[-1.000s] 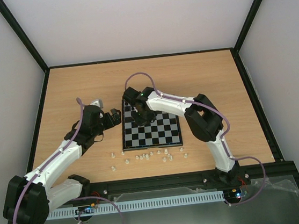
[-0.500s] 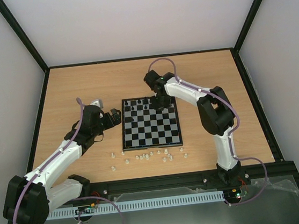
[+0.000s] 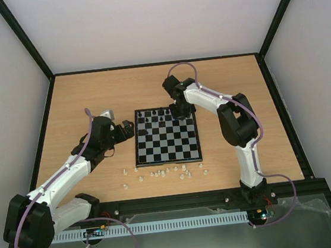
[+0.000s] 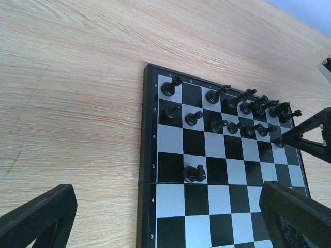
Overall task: Set up the chess pieces on the board
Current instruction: Place the chess piece on the chessboard.
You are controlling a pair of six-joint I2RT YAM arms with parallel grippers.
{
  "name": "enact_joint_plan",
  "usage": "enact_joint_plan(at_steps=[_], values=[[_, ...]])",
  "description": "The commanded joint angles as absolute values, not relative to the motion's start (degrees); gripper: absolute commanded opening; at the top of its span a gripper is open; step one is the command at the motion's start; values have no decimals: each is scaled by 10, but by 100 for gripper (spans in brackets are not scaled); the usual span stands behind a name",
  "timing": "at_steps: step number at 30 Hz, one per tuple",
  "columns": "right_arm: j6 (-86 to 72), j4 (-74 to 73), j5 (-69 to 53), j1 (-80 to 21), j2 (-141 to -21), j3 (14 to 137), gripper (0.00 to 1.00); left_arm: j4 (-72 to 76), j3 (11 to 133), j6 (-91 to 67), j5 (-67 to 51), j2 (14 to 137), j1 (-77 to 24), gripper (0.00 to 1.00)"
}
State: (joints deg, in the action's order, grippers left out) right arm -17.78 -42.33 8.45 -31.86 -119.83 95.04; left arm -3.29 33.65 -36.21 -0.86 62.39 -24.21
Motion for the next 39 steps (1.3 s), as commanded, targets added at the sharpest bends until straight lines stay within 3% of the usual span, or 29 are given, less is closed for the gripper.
enact_joint_plan(at_steps=[1,26,33,39], values=[[-169,-443,91,-312,-1215,966,6,-23,330,-360,-8,622,-241,100],[-166,-421,90,-301,-1234,977,9,-23,331,-360,-4,628,-241,99],[-169,-421,87,-301,-1223,974,23,-23,331,-359,-4,629,-241,99],[-173,-415,66,-302,-1178,962,24,-24,333,-359,-1,635,-241,99]])
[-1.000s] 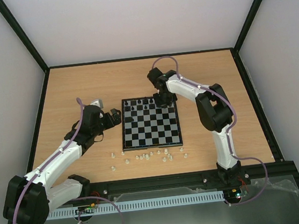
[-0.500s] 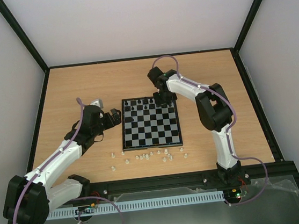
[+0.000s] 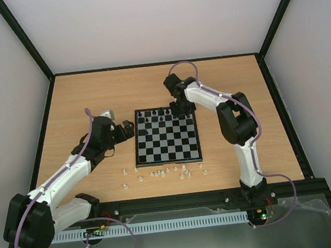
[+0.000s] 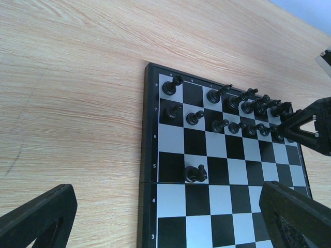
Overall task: Set up the chess pieces on the board
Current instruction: Place the chess piece on the chessboard, then pick up the chess piece from the chessboard.
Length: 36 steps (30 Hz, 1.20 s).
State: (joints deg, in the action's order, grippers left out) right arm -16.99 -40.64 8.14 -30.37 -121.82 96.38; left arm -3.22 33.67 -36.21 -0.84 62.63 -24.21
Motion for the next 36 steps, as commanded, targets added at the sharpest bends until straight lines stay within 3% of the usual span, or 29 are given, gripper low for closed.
enact_joint_plan(at_steps=[1,12,17,27,36], values=[[-175,-412,61,-303,-1162,956,24,-25,334,-359,-1,637,-241,99],[-203,-344,9,-331,-964,791,31,-72,421,-343,45,760,-322,99],[-199,-322,1,-334,-919,732,31,-107,475,-324,73,829,-363,85],[-199,-308,-32,-335,-892,713,32,-117,504,-281,53,890,-371,42],[-198,-304,-34,-338,-894,710,32,-118,526,-273,64,931,-371,36]])
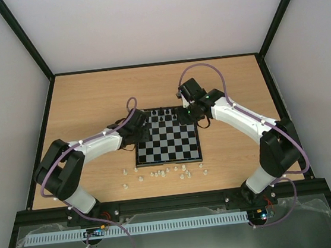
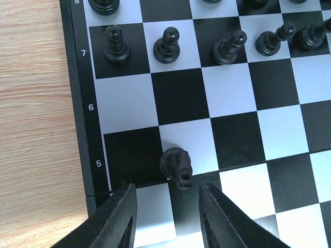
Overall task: Set up the chess pieces on the board
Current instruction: Pick up the chess piece from the chessboard, then place the chess piece on the chessboard.
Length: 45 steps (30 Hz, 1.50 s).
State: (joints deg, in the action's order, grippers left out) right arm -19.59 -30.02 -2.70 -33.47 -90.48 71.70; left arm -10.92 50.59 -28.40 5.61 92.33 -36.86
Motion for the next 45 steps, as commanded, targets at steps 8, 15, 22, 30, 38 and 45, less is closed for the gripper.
enact_joint_plan(at_steps=[8,15,22,30,38,45], values=[[-198,-303,-27,-340,-901,710,31,-119,540,-268,72,950,-371,29],[-198,-305,-20,-342,-904,709,31,-120,548,-264,75,961,-371,23],[-198,-303,-21,-343,-905,707,31,-120,551,-265,79,970,-371,5],[-198,-304,-20,-345,-902,707,31,-157,582,-274,96,967,-372,3],[-199,-303,-21,-350,-895,702,31,-268,739,-259,125,1003,-366,3],[-199,-304,-21,-352,-890,702,31,-300,816,-251,117,1056,-346,5]])
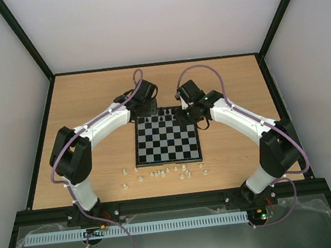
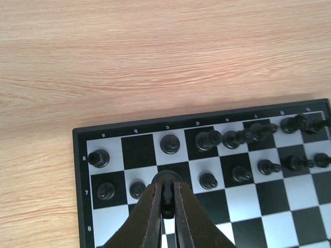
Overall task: Set up the chess pieces on the board
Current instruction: Place the chess piece on the chessboard.
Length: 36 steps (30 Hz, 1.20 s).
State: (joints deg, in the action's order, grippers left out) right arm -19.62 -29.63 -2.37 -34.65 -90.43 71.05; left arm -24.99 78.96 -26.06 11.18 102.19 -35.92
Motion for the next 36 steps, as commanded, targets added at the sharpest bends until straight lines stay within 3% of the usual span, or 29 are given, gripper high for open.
enact_joint_plan(at_steps=[1,36], values=[[-199,-304,-22,-351,-891,702,31,-299,821,-251,116,1063,-343,5],[-198,-308,-16,-356,-913,707,31,-265,865,-252,98,1170,-320,5]])
